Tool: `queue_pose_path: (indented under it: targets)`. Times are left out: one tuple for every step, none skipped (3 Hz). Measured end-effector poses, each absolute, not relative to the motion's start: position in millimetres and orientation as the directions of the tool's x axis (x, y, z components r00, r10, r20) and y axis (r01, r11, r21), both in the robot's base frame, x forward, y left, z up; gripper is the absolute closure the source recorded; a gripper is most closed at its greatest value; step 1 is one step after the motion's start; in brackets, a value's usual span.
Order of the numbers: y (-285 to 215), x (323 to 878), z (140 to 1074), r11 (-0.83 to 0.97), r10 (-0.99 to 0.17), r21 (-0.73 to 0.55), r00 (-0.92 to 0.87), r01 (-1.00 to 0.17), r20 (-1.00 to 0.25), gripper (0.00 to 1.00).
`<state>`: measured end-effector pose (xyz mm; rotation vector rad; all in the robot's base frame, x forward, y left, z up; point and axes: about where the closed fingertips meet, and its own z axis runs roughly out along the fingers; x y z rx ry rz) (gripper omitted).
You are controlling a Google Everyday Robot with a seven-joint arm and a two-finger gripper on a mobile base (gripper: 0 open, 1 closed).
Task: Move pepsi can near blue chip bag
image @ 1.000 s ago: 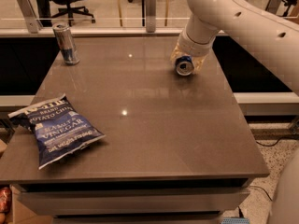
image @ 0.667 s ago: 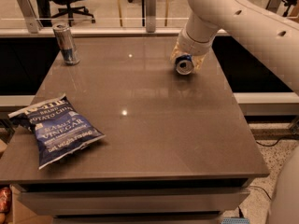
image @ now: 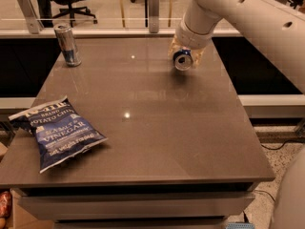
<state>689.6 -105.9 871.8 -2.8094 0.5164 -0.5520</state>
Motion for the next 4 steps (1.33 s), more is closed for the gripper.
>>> queue_pose_path:
  targets:
    - [-81.5, 677.3, 894.2, -0.92, -0.351, -0.295, 0.881, -0.26, 0.317, 1.0]
    - [-57.2, 662.8, 914.7, -0.927, -0.323, -0.296, 0.895, -0.232, 0.308, 1.0]
    - [-30.8, 647.5, 927.8, -0.929, -0.297, -0.306, 0.914, -0.209, 0.277, 1.0]
    - [-7.4, 632.2, 937.4, -0.918, -0.284, -0.345, 0.931, -0.195, 0.228, 1.0]
